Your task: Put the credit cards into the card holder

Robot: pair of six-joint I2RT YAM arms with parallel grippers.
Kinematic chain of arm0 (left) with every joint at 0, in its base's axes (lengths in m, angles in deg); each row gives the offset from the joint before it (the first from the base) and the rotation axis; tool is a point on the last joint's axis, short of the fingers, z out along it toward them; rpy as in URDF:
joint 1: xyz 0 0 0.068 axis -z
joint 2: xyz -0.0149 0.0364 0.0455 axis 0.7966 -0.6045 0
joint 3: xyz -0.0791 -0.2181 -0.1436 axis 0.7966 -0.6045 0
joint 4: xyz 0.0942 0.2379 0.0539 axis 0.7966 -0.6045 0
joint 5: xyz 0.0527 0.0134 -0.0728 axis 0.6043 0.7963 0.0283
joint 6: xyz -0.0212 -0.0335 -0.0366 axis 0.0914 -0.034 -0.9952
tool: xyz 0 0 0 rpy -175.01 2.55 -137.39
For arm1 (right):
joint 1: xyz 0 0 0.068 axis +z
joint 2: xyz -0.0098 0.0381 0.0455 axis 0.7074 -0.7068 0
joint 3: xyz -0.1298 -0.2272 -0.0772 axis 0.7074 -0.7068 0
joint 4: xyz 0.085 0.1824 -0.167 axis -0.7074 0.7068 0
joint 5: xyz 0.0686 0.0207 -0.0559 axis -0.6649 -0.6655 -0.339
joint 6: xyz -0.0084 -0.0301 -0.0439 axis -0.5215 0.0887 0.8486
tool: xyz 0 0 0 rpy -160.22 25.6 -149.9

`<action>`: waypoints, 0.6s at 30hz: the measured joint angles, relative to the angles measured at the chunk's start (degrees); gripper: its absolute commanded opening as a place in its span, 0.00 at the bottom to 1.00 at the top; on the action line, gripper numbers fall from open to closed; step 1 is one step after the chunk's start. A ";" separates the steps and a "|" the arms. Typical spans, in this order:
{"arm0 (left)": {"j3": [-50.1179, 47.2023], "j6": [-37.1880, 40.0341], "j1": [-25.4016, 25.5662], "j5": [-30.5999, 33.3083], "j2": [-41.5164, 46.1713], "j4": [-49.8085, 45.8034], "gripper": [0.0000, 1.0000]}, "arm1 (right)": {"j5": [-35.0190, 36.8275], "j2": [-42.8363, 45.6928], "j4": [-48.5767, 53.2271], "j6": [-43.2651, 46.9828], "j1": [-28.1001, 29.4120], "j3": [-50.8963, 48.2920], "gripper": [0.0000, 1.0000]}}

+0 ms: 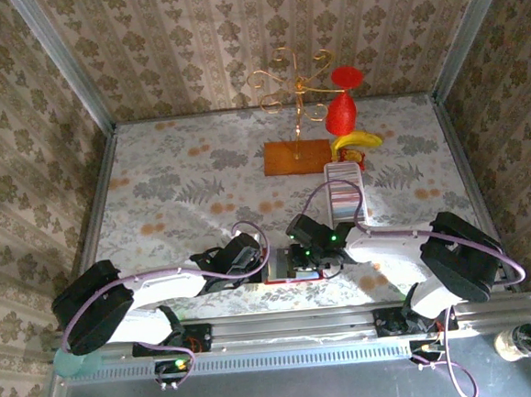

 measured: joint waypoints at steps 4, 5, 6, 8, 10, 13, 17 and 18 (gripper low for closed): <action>0.00 0.00 0.00 0.00 0.00 0.00 0.15 | 0.00 -1.44 0.11 0.26 0.48 1.53 0.15; 0.00 0.00 0.00 0.00 0.00 0.00 0.14 | 0.00 -1.66 0.22 0.39 0.61 1.81 0.15; 0.00 0.00 0.00 0.00 0.00 0.00 0.14 | 0.02 -1.88 0.44 0.52 0.76 2.16 0.14; 0.00 0.00 0.00 0.00 0.00 0.00 0.14 | 0.02 -2.32 0.68 0.85 1.05 2.78 0.14; 0.00 0.00 0.00 0.00 0.00 0.00 0.14 | 0.04 -2.80 1.05 1.07 1.27 3.50 0.14; 0.00 0.00 0.00 0.00 0.00 0.00 0.14 | 0.04 -3.39 1.33 1.22 1.55 4.09 0.15; 0.00 -0.02 0.00 0.02 0.00 0.00 0.15 | 0.09 -4.70 1.53 1.27 1.86 4.83 0.15; 0.00 -0.02 0.00 0.02 0.00 -0.02 0.15 | 0.09 -5.01 1.53 1.27 1.86 4.96 0.15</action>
